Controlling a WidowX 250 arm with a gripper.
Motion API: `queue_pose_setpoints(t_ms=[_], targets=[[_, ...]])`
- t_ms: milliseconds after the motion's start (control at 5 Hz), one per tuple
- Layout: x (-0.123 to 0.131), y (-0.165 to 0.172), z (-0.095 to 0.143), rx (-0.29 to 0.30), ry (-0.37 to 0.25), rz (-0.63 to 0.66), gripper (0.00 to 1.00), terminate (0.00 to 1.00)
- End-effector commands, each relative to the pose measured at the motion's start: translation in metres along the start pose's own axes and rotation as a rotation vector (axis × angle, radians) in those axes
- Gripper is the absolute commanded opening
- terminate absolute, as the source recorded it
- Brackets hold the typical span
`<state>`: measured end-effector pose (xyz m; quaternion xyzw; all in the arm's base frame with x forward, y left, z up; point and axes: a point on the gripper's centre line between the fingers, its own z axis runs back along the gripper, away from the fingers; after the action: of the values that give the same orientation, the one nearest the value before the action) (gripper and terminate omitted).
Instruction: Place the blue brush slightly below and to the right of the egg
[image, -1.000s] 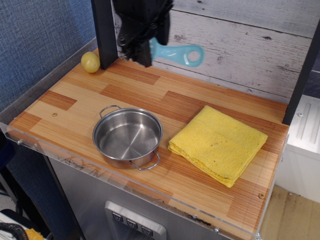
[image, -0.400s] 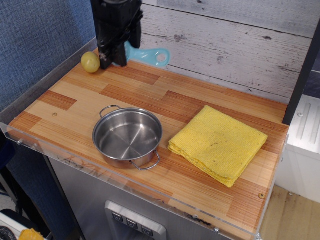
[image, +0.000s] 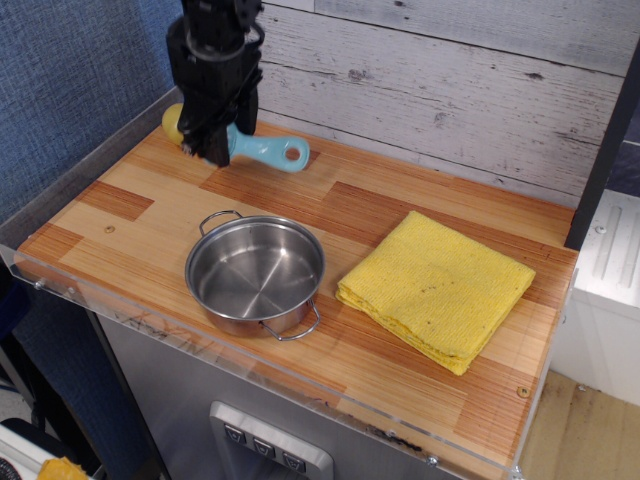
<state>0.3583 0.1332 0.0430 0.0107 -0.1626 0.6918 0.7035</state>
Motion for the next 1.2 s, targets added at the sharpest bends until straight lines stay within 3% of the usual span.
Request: queue_pose_setpoints(t_ms=[0,200,400,1000], targets=[[0.015,0.004,-0.007,-0.009,-0.025,0.018,0.0,0.0],[0.013,0.003,-0.004,-0.015,-0.014,0.02,0.0,0.0],[0.013,0.004,-0.002,0.001,0.008,0.011,1.0,0.0],[0.013,0.0,0.013,-0.041,0.002,0.002,1.0,0.0]])
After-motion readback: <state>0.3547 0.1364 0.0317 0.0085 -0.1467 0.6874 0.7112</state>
